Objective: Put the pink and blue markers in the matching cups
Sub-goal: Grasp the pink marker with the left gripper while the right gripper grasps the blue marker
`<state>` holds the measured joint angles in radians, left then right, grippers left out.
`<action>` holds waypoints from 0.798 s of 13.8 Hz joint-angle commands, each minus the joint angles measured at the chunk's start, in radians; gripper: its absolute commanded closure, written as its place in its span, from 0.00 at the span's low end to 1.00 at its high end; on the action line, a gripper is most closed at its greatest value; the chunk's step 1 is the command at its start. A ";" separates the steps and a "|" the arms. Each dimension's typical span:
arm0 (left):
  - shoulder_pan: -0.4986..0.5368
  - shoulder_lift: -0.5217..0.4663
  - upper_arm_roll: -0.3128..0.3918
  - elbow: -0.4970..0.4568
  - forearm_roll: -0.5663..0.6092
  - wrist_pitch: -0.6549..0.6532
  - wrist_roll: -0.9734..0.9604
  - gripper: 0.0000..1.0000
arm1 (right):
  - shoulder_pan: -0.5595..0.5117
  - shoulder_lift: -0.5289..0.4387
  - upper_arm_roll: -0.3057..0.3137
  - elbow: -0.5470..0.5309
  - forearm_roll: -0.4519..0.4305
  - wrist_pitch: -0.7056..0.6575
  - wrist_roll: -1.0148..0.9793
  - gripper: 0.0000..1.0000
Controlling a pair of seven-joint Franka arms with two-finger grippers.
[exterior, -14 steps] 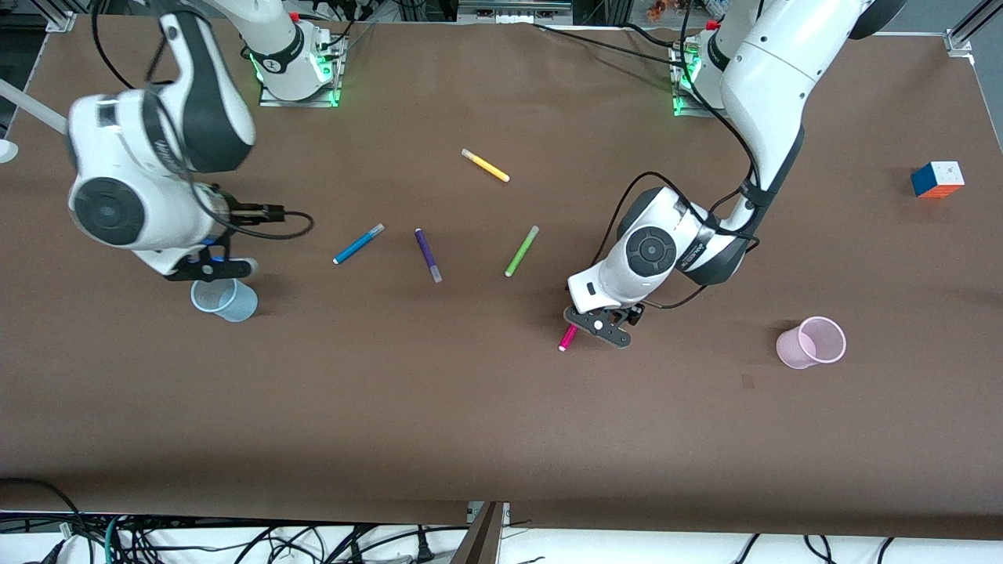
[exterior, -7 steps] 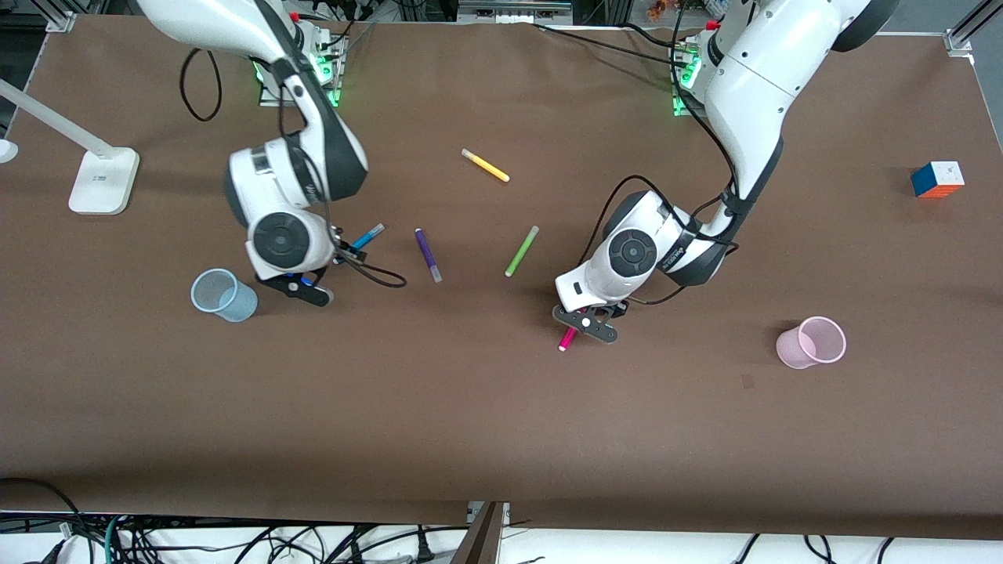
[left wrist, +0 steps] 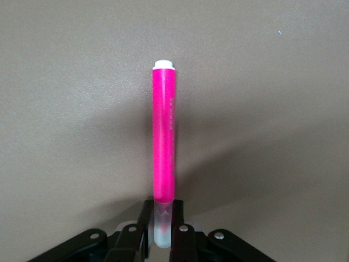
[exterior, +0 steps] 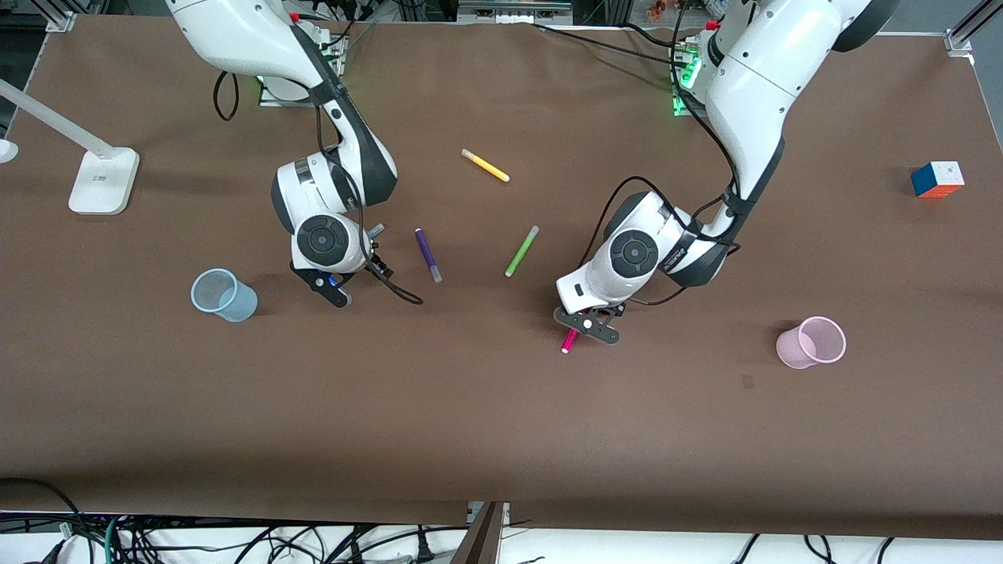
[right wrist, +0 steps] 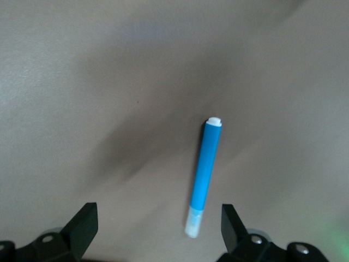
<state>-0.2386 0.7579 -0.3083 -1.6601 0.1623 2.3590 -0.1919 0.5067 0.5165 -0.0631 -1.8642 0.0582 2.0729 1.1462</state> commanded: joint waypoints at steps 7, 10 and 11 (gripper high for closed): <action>0.039 -0.132 -0.006 0.042 0.022 -0.286 0.050 1.00 | -0.001 -0.136 0.052 -0.262 0.022 0.166 0.124 0.00; 0.088 -0.215 -0.006 0.097 0.017 -0.555 0.182 1.00 | -0.001 -0.154 0.054 -0.320 0.022 0.232 0.142 0.00; 0.102 -0.222 -0.005 0.152 0.023 -0.667 0.233 1.00 | -0.001 -0.156 0.054 -0.332 0.022 0.252 0.142 0.00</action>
<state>-0.1699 0.5801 -0.3052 -1.5620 0.1628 1.8573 -0.0569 0.5080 0.4078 -0.0163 -2.1243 0.0628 2.2713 1.2690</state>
